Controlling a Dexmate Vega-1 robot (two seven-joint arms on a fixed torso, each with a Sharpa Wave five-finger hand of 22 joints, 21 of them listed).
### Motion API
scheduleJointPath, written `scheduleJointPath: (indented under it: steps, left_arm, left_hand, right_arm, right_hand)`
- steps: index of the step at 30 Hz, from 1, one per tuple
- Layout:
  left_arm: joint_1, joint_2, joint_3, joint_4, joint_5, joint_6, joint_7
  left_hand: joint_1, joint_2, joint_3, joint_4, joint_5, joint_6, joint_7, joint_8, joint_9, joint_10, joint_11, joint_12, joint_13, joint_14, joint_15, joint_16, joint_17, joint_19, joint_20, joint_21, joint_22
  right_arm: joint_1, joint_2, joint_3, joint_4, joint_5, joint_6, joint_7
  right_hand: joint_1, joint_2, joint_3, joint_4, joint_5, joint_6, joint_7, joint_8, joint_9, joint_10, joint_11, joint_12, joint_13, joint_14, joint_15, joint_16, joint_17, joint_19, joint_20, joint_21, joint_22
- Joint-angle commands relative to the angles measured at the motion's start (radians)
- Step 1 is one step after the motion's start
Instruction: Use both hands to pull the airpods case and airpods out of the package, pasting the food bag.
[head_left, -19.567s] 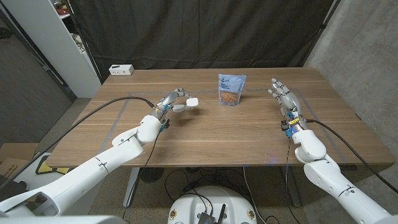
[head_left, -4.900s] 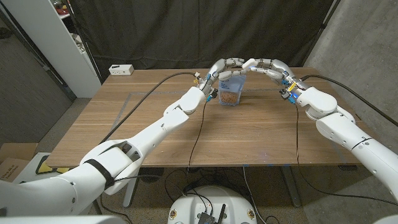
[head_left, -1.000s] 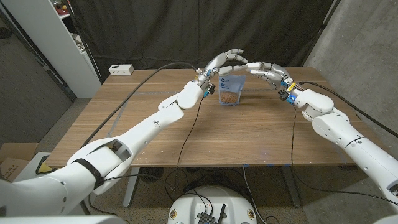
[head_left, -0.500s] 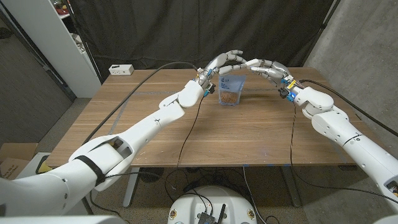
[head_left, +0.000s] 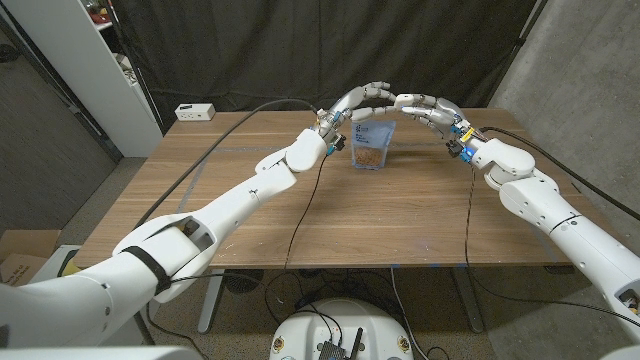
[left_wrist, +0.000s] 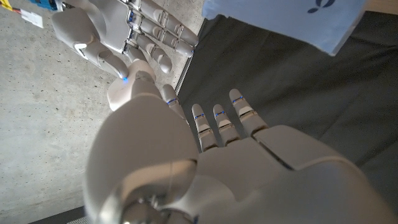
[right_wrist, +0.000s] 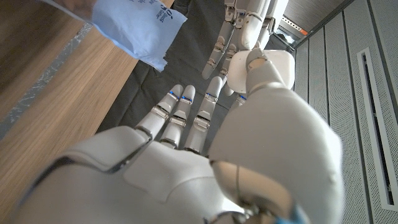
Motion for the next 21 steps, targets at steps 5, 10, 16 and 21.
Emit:
scheduleJointPath:
  steps: [5, 10, 16, 21]
  left_arm:
    - [-0.003, 0.008, -0.008, 0.007, -0.027, -0.041, -0.031]
    - [0.005, 0.018, -0.014, -0.010, -0.033, -0.042, -0.043]
    - [0.019, 0.033, -0.021, -0.048, -0.023, -0.015, -0.045]
    - [0.026, 0.047, -0.022, -0.075, -0.012, 0.004, -0.053]
  left_hand:
    - [-0.012, -0.009, -0.010, -0.001, 0.004, 0.002, -0.001, 0.002, -0.003, 0.007, 0.001, 0.006, 0.004, -0.003, -0.035, 0.006, 0.003, 0.002, -0.001, 0.004, 0.004]
    - [-0.012, -0.012, -0.013, -0.002, 0.009, 0.021, 0.000, 0.011, -0.006, 0.015, -0.003, 0.009, 0.005, 0.000, -0.034, 0.007, 0.002, 0.005, -0.002, 0.005, 0.004]
    - [-0.009, -0.014, -0.015, -0.004, 0.013, 0.037, 0.002, 0.017, -0.010, 0.024, -0.008, 0.013, 0.006, 0.004, -0.037, 0.008, 0.002, 0.005, -0.002, 0.006, 0.004]
    - [-0.004, -0.018, -0.017, -0.008, 0.017, 0.028, 0.007, 0.013, -0.012, 0.014, -0.004, 0.009, 0.007, -0.001, -0.030, 0.006, 0.001, 0.005, 0.001, 0.006, 0.004]
  right_arm:
    - [0.008, 0.018, -0.002, 0.021, 0.018, -0.020, -0.010]
    - [0.002, 0.021, 0.003, 0.019, 0.024, -0.025, -0.021]
    - [0.000, 0.023, 0.002, 0.018, 0.023, -0.021, -0.019]
    - [-0.007, 0.021, 0.006, 0.006, 0.023, -0.020, -0.027]
  right_hand:
    - [0.014, -0.006, 0.007, -0.007, 0.019, 0.167, 0.159, 0.075, 0.011, 0.013, -0.001, 0.004, 0.006, 0.009, -0.131, -0.003, 0.001, 0.009, -0.002, -0.004, 0.003]
    - [0.018, -0.004, 0.013, -0.007, 0.031, 0.145, 0.164, 0.068, 0.015, 0.010, 0.002, 0.003, 0.007, 0.010, -0.132, -0.006, 0.002, 0.011, -0.002, -0.004, 0.004]
    - [0.022, 0.003, 0.021, -0.006, 0.041, 0.129, 0.168, 0.064, 0.020, 0.007, 0.005, -0.002, 0.004, 0.009, -0.128, -0.010, 0.003, 0.011, -0.002, -0.005, 0.004]
    - [0.022, 0.004, 0.023, -0.005, 0.045, 0.133, 0.166, 0.067, 0.023, 0.007, 0.004, -0.003, 0.004, 0.010, -0.128, -0.011, 0.003, 0.012, -0.003, -0.005, 0.004]
